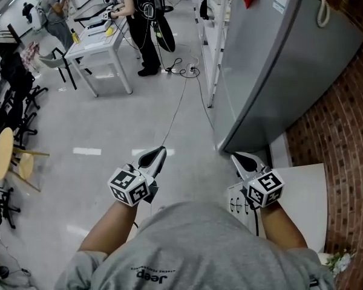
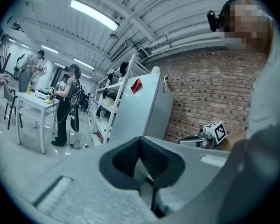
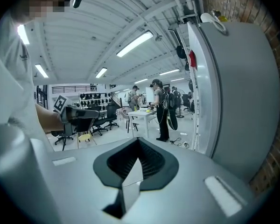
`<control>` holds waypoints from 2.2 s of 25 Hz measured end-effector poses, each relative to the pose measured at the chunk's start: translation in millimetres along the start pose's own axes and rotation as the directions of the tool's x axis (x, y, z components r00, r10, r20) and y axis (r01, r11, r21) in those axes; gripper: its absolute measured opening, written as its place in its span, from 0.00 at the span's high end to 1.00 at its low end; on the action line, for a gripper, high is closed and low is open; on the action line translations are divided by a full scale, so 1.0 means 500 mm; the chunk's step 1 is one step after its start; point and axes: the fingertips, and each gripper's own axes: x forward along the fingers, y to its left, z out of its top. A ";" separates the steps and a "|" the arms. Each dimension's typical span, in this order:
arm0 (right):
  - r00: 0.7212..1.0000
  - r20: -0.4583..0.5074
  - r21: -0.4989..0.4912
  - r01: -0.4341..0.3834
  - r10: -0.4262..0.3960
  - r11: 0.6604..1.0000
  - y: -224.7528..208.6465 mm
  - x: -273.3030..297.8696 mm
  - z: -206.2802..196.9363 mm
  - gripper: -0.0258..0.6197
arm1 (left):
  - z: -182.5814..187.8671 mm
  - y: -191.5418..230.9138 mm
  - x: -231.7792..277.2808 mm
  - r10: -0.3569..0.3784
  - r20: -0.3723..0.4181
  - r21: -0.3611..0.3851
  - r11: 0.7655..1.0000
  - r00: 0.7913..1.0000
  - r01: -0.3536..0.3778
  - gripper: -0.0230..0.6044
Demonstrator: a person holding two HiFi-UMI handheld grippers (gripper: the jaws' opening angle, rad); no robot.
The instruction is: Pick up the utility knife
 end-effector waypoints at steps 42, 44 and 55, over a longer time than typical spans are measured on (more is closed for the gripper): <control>0.629 -0.777 -0.376 -0.476 0.009 0.795 -0.318 -0.273 -0.589 0.63 | -0.391 -0.389 0.484 -0.414 -0.368 -0.059 0.904 0.833 0.423 0.97; 0.599 -0.800 -0.366 -0.512 0.017 0.777 -0.321 -0.270 -0.618 0.64 | -0.410 -0.397 0.493 -0.418 -0.378 -0.066 0.902 0.826 0.427 0.97; 0.453 -0.883 -0.223 -0.638 0.125 0.737 -0.315 -0.250 -0.708 0.76 | -0.468 -0.405 0.496 -0.420 -0.387 -0.115 0.905 0.821 0.409 0.97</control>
